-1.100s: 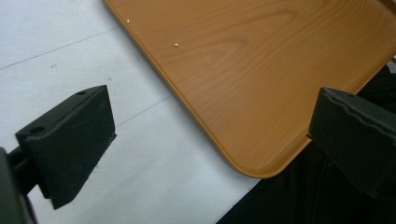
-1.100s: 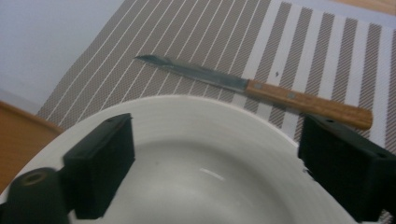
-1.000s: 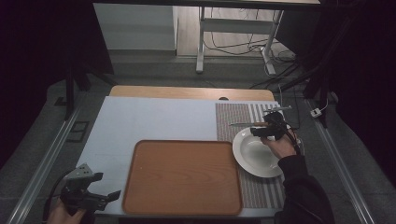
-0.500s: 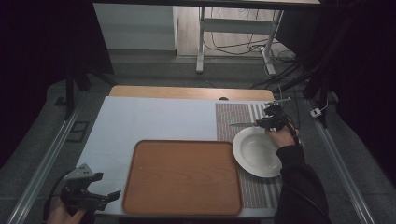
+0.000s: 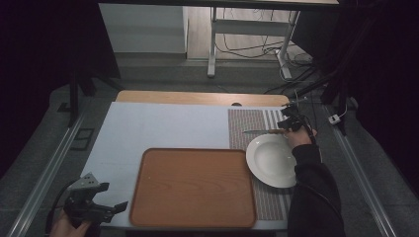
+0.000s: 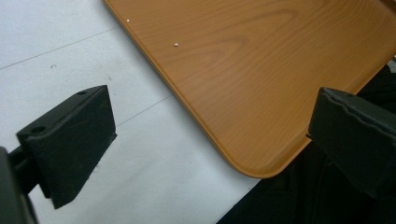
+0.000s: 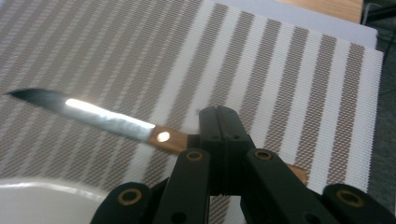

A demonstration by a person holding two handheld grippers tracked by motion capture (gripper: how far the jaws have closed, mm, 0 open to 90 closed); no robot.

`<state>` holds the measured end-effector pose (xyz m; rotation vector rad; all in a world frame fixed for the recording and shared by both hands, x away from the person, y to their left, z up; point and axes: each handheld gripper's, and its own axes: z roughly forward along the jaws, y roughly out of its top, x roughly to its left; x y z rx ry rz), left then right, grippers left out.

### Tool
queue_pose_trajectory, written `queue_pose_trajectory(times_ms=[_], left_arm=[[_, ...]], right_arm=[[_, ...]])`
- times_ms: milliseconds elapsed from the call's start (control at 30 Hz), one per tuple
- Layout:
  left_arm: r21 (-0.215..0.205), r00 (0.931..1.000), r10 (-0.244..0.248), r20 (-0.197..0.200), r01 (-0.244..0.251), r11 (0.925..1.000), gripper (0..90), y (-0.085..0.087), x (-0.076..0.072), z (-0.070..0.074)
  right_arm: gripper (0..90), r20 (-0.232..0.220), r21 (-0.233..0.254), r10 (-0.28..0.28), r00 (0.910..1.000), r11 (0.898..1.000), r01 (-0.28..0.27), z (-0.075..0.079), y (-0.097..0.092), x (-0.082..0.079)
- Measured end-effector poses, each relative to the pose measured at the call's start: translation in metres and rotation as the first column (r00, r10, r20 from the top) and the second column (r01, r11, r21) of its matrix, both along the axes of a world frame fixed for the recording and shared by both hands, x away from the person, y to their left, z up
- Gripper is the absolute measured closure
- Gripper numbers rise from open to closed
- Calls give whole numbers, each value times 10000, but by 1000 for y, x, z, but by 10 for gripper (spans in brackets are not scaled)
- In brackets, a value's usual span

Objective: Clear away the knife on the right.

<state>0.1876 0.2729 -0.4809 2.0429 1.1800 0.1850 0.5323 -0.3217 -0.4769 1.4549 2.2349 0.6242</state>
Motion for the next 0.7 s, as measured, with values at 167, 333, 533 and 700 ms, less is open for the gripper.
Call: queue_pose_trajectory(times_ms=[167,333,533,700], left_arm=[[20,10000,8,11,-8,10000,11,0,0,0],[33,10000,2,15,-2,10000,12,0,0,0],[56,10000,-6,20,6,10000,12,0,-1,0],[97,10000,-4,26,4,10000,14,-1,-1,0]], right_arm=[[899,-103,-304,-392,9992,9988,389,-11,-8,10],[899,-257,-554,-351,9991,9979,337,-16,-14,13],[898,-666,-621,-240,9975,9979,198,-16,-19,7],[898,-1111,-408,41,9938,9991,-87,-14,-24,-3]])
